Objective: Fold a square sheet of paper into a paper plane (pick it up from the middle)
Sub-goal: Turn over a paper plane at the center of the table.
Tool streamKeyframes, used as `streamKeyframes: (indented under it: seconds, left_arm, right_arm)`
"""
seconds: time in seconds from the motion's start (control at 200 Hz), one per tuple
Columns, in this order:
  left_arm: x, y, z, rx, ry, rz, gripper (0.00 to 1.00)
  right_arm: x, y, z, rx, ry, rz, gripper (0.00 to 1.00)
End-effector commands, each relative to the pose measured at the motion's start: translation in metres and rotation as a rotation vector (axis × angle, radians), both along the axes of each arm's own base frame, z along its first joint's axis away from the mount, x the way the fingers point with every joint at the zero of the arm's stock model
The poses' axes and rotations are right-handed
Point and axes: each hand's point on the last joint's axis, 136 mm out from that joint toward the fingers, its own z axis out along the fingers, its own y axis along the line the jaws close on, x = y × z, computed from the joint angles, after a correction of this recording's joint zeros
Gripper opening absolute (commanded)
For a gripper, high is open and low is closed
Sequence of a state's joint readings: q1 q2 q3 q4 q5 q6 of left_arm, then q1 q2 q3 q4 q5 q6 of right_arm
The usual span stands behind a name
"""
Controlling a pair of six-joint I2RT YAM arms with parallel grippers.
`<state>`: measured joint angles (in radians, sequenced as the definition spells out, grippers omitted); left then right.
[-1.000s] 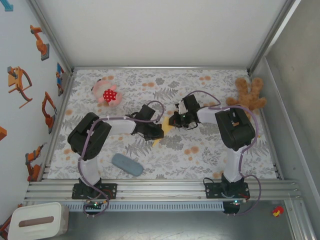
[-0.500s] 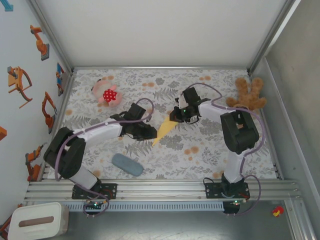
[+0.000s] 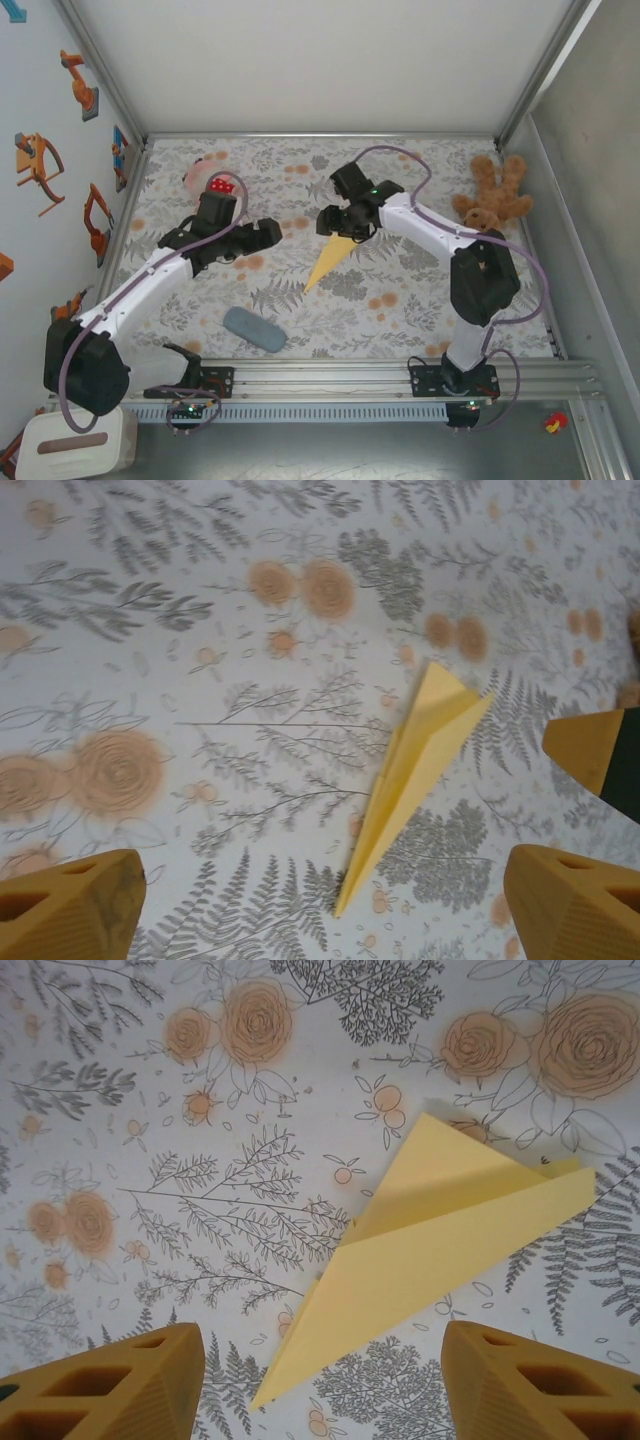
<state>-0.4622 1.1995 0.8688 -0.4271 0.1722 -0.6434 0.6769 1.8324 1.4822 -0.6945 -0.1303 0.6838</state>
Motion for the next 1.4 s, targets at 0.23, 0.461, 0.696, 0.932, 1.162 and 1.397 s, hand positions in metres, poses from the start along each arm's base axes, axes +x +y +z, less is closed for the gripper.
streamKeyframes:
  seconds: [0.23, 0.461, 0.696, 0.932, 1.162, 1.397]
  left_arm:
    - [-0.015, 0.046, -0.027, 0.061, 0.046, 0.091, 0.96]
    - [-0.015, 0.043, -0.038, 0.049, 0.074, 0.080, 0.96]
    - [-0.015, 0.040, -0.044, 0.045, 0.103, 0.064, 0.96]
    - [-0.014, 0.038, -0.045, 0.031, 0.106, 0.064, 0.96]
    - [-0.015, 0.039, -0.046, 0.030, 0.110, 0.074, 0.96]
    - [-0.013, 0.041, -0.046, 0.005, 0.118, 0.110, 0.96]
  right_arm:
    - [-0.008, 0.008, -0.053, -0.285, 0.058, -0.173, 0.55]
    - [-0.017, 0.007, -0.074, -0.416, 0.081, -0.203, 0.50]
    - [-0.017, -0.005, -0.064, -0.457, 0.043, -0.248, 0.38]
    - [-0.018, -0.010, -0.058, -0.471, 0.035, -0.263, 0.25]
    - [-0.018, -0.015, -0.054, -0.485, 0.020, -0.276, 0.12]
    - [-0.013, -0.022, -0.031, -0.485, -0.042, -0.276, 0.03]
